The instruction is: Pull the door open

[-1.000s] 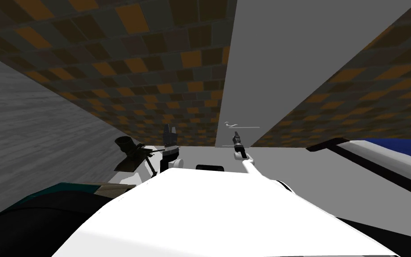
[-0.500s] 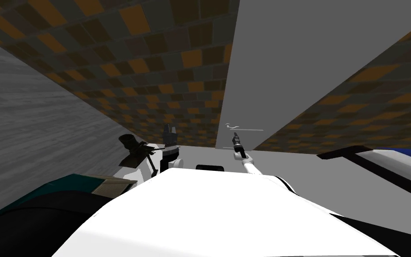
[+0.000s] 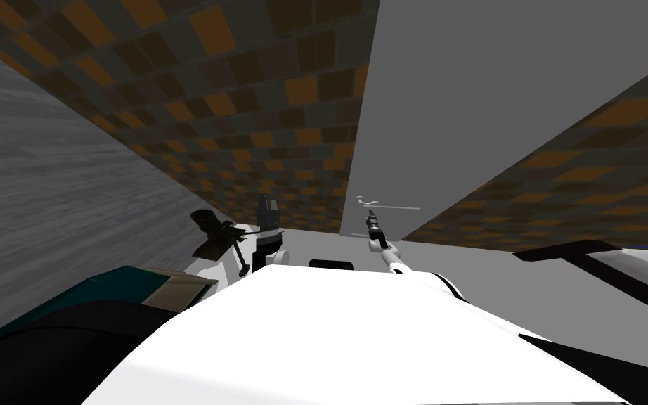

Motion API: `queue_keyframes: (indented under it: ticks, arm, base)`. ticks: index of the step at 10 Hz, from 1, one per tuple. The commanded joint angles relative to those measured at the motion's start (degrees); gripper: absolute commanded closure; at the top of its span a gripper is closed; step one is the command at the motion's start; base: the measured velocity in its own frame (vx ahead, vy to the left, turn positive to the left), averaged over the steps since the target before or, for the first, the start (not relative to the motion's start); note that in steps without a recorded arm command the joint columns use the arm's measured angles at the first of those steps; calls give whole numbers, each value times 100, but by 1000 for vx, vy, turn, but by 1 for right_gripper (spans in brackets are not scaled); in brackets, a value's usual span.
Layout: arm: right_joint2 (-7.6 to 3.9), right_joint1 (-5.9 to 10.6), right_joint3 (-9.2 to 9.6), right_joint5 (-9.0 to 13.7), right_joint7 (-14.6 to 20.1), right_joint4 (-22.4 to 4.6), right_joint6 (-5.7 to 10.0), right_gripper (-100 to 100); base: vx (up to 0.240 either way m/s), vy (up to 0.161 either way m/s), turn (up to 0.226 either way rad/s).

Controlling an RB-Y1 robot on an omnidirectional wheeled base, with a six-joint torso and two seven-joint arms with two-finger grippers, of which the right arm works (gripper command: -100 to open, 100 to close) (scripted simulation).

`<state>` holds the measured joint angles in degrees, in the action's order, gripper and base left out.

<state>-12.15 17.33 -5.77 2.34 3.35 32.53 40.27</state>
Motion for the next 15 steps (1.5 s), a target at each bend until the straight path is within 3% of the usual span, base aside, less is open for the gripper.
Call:
queue_keyframes:
  ticks: [1,2,3,4,5,7,9,11,13,14,15]
  arm:
    - [-15,82,-3,0,-1,-183,56,-100]
    - [-21,117,-5,-1,-3,-262,65,-100]
    - [-20,71,-1,-2,3,-159,29,-100]
    - [-174,-10,-43,35,122,-216,105,-100]
    - [-223,-37,-56,46,160,-232,128,-100]
    - [-446,-159,-118,100,334,-302,235,-100]
    - [-446,-159,-118,100,334,-302,235,-100]
    - [-735,-318,-197,169,558,-393,372,-100]
    - [-785,-345,-210,181,597,-409,396,-100]
    - [-932,-426,-251,216,712,-456,466,-100]
    - [-932,-426,-251,216,712,-398,466,-100]
  base:
    - [18,-30,27]
    - [21,-36,47]
    - [10,-19,12]
    - [104,38,185]
    - [211,44,127]
    - [187,53,133]
    - [93,17,25]
    - [126,29,210]
    - [141,13,35]
    - [145,22,141]
    - [144,3,75]
